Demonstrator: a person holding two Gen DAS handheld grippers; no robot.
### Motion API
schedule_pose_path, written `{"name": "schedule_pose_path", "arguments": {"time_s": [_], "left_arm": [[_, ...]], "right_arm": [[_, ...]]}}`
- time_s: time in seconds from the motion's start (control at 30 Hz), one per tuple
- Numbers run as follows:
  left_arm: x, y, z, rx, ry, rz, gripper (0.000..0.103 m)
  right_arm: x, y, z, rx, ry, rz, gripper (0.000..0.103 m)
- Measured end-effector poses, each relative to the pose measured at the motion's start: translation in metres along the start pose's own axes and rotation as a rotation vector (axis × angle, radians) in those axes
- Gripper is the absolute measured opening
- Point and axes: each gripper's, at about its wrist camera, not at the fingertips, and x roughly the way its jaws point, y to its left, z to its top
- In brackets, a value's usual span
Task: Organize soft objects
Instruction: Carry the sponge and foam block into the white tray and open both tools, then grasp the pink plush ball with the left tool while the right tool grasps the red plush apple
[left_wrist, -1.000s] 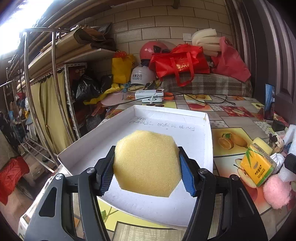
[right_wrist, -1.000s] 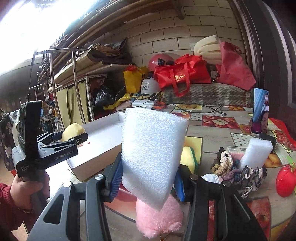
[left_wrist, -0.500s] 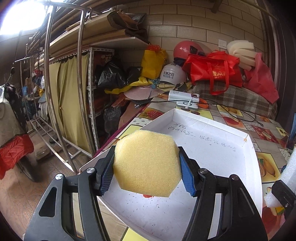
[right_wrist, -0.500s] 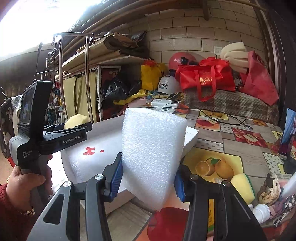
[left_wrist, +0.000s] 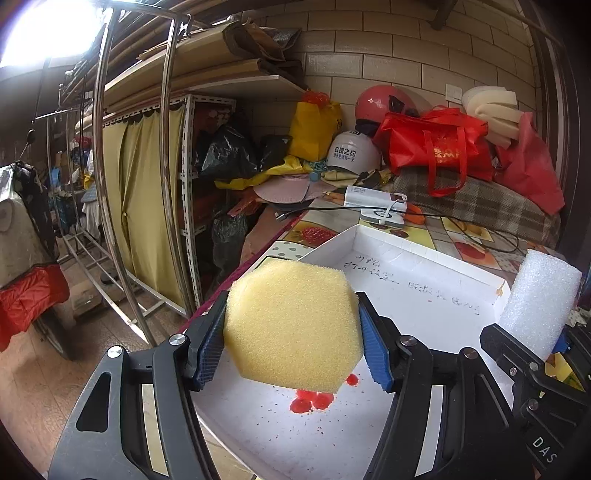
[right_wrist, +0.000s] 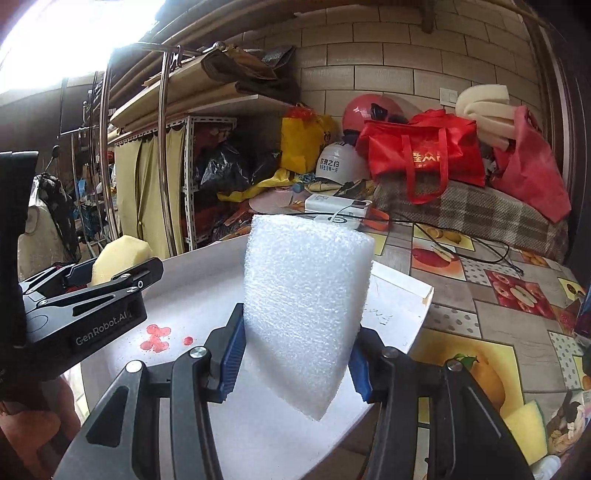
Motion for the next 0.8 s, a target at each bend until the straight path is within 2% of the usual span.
{"name": "schedule_pose_path", "arguments": {"time_s": [0.03, 0.07, 0.1, 0.13, 0.23, 0.3, 0.57, 0.8], "left_arm": [[0.0, 0.0, 0.0, 0.0, 0.0, 0.008, 0.079], [0.0, 0.0, 0.0, -0.002, -0.003, 0.021, 0.086], [0.0, 0.0, 0.0, -0.004, -0.004, 0.032, 0.103], [-0.001, 0.0, 0.0, -0.005, -0.008, 0.037, 0.103], [0.0, 0.001, 0.001, -0.008, -0.009, 0.038, 0.103], [0.0, 0.002, 0.0, -0.016, -0.012, 0.042, 0.103], [-0.007, 0.003, -0.002, -0.018, -0.047, 0.058, 0.103], [-0.017, 0.005, -0.005, -0.031, -0.073, 0.039, 0.103]], "right_arm": [[0.001, 0.0, 0.0, -0.001, 0.007, 0.01, 0.056], [0.0, 0.0, -0.001, 0.0, 0.004, 0.006, 0.075], [-0.002, 0.001, -0.001, -0.002, -0.005, 0.001, 0.086], [-0.004, 0.002, -0.001, -0.006, -0.013, -0.002, 0.093], [-0.007, 0.005, -0.002, -0.019, -0.031, -0.009, 0.094], [-0.009, 0.004, -0.001, -0.018, -0.038, -0.008, 0.103], [-0.032, 0.005, 0.004, -0.011, -0.13, -0.034, 0.103], [-0.051, 0.01, -0.004, -0.039, -0.139, -0.052, 0.103]]}}
